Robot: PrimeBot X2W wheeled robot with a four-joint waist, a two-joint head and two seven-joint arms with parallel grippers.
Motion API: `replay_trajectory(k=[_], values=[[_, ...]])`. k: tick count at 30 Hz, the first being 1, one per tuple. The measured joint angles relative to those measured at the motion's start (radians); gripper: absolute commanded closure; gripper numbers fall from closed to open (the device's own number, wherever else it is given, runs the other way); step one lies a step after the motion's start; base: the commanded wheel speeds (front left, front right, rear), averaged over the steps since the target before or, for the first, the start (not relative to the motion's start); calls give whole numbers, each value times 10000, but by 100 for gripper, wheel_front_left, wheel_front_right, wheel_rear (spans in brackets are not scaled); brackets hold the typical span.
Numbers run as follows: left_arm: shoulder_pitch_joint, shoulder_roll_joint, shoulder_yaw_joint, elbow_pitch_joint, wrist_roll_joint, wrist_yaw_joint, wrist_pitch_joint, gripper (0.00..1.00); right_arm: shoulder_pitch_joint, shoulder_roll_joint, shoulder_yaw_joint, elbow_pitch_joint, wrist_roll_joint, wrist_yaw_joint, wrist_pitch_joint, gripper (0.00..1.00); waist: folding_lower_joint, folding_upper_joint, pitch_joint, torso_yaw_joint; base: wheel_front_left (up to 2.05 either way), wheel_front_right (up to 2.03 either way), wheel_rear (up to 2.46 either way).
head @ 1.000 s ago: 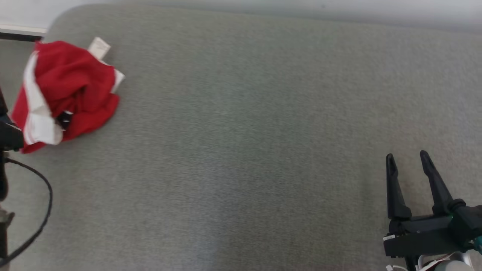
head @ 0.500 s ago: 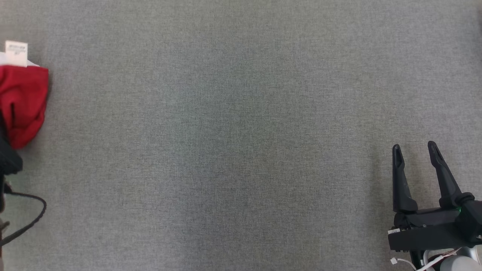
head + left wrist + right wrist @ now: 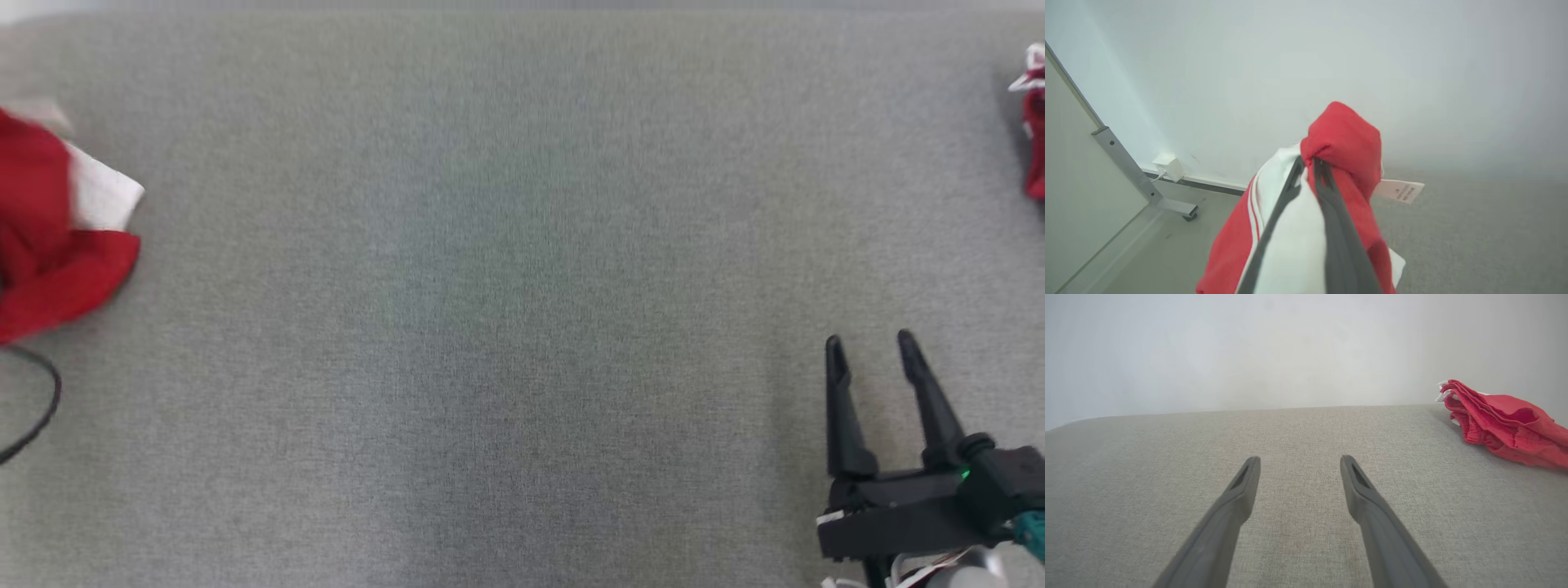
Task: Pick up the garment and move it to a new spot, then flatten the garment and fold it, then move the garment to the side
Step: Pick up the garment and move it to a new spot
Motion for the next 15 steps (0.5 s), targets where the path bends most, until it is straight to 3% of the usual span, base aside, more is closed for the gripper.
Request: replay_trajectory(k=[7,15], values=[[-732,-21,-757,-2155,405,-13,-265,100,136,238,228,811,313,0,-418,0,-1,-1,-838,-139,0,0,0],[-1132,-545,-1877,-4688,221,-15,993,100,113,343,418,1620,754,0,-688,0,-1,-1,-1309,-926,0,0,0]])
